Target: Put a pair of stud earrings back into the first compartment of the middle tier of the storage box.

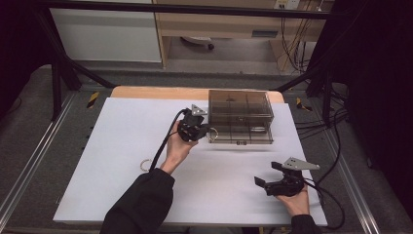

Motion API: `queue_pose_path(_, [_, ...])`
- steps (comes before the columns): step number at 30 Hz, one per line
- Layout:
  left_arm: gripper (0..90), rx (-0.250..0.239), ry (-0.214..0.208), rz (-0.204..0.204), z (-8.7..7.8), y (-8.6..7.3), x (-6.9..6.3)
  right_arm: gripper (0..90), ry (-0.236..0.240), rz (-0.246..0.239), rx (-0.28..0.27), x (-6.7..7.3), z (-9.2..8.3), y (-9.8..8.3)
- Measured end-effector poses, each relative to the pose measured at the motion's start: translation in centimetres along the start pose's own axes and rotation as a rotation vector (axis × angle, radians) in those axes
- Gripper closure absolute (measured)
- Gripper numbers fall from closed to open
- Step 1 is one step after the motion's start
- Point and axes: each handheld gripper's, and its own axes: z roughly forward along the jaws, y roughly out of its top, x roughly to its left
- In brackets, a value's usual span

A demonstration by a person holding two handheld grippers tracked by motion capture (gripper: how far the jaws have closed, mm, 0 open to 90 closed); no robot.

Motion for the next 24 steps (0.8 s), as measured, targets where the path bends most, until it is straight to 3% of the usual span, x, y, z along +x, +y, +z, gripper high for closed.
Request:
queue_pose_path(16, [86.4, 0.033, 0.021, 0.024, 3.2, 0.8, -0.3, 0.5, 0.004, 0.002, 0.004, 0.0, 0.0, 0.0])
queue_pose_path(24, [86.4, 0.043, 0.025, 0.016, 4.4, 0.9, -0.2, 0.5, 0.004, 0.003, 0.004, 0.0, 0.1, 0.0])
